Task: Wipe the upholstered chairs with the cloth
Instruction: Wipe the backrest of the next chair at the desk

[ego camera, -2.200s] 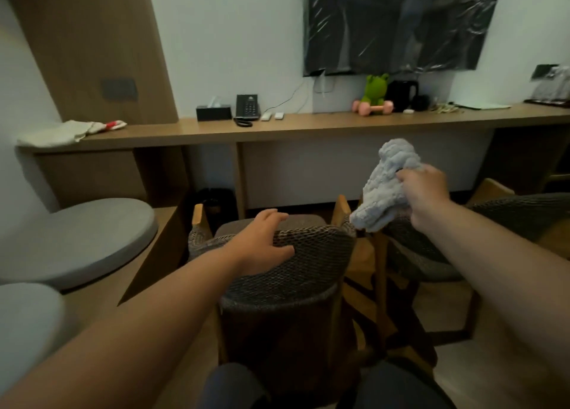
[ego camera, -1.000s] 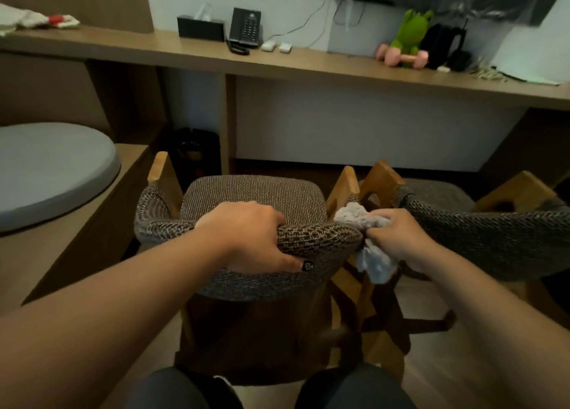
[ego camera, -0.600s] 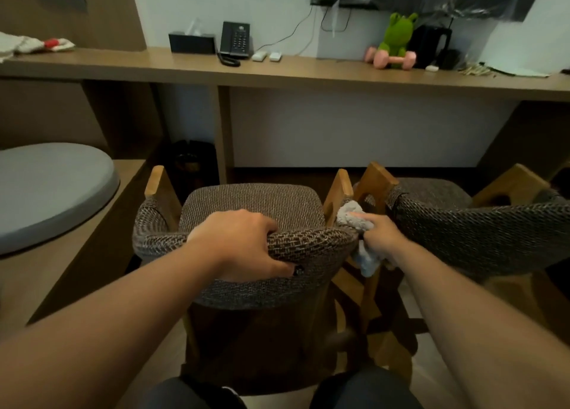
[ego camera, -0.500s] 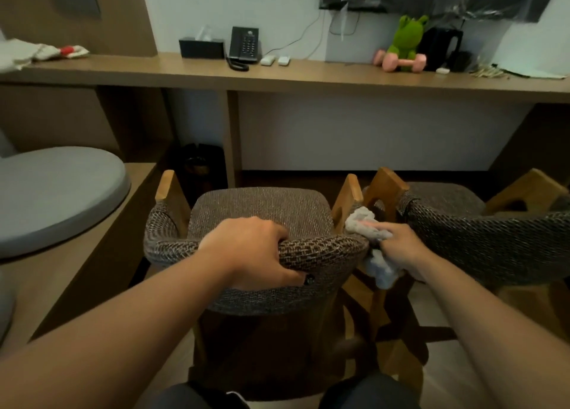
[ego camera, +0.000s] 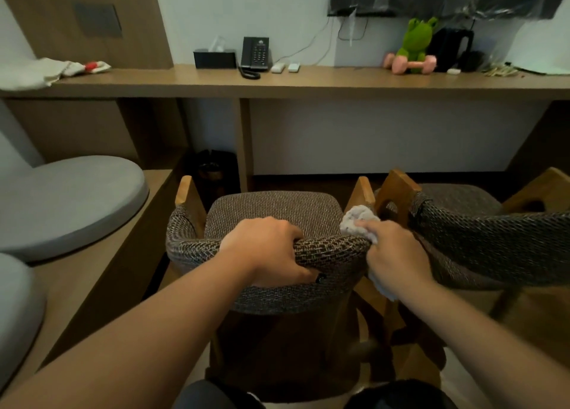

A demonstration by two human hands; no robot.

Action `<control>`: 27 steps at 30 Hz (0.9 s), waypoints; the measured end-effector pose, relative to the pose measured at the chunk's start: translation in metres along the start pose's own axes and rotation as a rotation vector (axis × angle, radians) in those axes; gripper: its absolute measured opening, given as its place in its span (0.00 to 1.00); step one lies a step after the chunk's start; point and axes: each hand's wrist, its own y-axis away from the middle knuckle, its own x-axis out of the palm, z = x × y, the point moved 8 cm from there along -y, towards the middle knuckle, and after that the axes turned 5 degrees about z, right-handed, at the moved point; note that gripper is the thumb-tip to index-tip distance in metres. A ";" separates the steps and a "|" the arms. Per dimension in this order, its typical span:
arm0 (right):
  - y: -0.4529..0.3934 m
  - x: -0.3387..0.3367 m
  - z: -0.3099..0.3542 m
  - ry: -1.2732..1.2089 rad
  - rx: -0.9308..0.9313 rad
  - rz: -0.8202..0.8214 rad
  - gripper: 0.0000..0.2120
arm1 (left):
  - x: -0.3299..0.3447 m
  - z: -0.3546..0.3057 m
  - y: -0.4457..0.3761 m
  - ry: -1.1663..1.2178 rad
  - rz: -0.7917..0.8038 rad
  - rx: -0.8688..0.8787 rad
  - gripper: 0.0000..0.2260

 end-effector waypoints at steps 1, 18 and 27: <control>0.007 0.001 0.004 -0.015 -0.042 -0.019 0.26 | 0.000 0.000 0.000 -0.002 -0.004 0.000 0.25; 0.037 -0.031 0.050 0.056 -0.206 -0.230 0.21 | -0.004 0.003 0.002 -0.035 -0.059 -0.057 0.26; 0.059 -0.030 0.068 0.013 -0.271 -0.092 0.21 | -0.010 0.002 0.018 0.002 -0.191 -0.138 0.42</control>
